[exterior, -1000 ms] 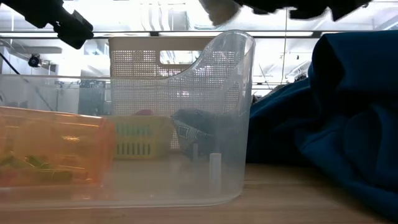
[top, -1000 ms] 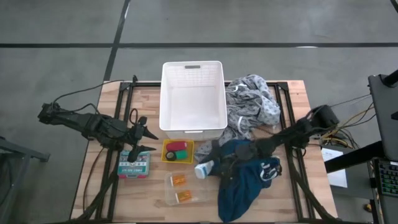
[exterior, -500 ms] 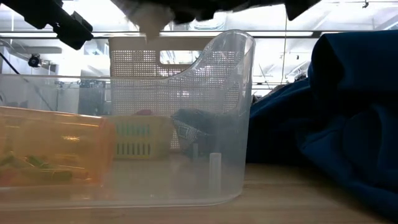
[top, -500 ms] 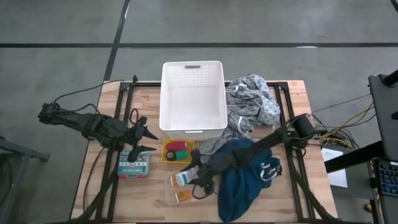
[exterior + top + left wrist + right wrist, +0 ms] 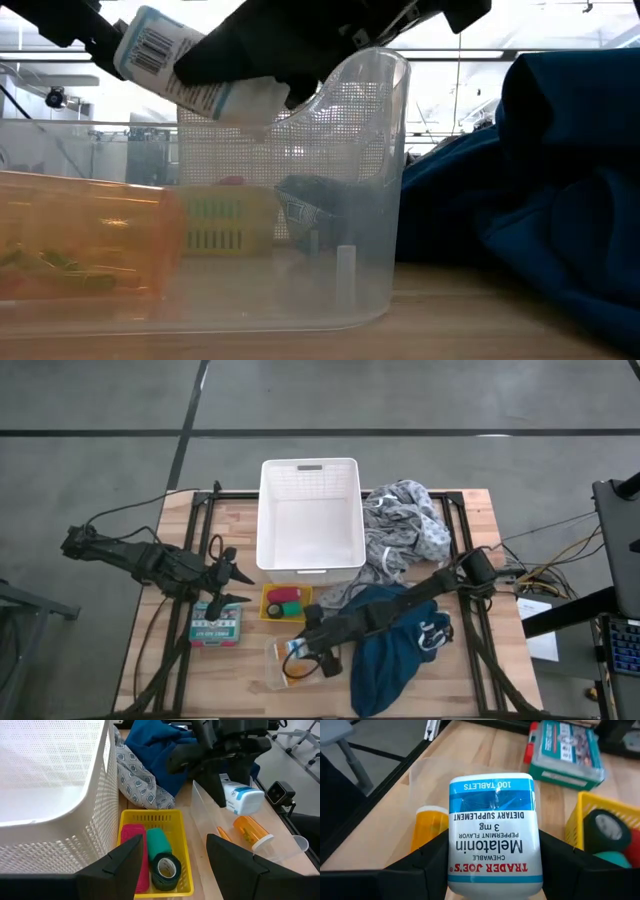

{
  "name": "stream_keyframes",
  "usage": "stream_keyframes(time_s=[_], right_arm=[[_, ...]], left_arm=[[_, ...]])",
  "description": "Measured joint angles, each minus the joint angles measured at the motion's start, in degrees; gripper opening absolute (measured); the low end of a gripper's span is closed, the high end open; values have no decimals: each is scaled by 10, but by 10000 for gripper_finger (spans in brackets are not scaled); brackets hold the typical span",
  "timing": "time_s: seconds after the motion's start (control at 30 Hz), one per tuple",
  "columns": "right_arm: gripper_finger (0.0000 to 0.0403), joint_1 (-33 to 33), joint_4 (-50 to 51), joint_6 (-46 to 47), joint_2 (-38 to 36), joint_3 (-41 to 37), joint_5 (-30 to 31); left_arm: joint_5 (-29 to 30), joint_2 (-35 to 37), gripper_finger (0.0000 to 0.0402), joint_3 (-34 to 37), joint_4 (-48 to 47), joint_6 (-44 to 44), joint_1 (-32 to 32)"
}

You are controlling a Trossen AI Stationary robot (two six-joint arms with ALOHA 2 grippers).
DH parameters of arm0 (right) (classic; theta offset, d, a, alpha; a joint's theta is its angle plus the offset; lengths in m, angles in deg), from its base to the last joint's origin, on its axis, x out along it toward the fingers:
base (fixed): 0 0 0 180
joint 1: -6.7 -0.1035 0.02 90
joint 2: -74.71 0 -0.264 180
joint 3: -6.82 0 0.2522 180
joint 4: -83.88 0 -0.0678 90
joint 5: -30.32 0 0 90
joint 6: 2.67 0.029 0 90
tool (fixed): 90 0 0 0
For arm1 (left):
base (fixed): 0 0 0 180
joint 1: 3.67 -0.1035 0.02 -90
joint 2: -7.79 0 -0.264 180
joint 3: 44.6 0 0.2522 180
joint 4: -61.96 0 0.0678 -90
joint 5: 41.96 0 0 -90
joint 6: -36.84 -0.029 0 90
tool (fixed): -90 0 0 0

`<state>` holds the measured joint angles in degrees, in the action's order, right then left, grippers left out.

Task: Pick & Place Medicine items
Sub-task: Put the white medicine bottle into the transparent bin

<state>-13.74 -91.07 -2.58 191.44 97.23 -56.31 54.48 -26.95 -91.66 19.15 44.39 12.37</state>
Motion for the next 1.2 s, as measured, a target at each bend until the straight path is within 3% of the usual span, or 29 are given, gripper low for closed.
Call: stream_keyframes(time_s=[0.63, 1.2], right_arm=[[231, 1, 41, 77, 1, -18, -3], [231, 2, 64, 91, 2, -21, -6]], left_arm=[[0, 0, 226, 0, -7, 0, 0], [0, 0, 226, 0, -8, 0, 0]])
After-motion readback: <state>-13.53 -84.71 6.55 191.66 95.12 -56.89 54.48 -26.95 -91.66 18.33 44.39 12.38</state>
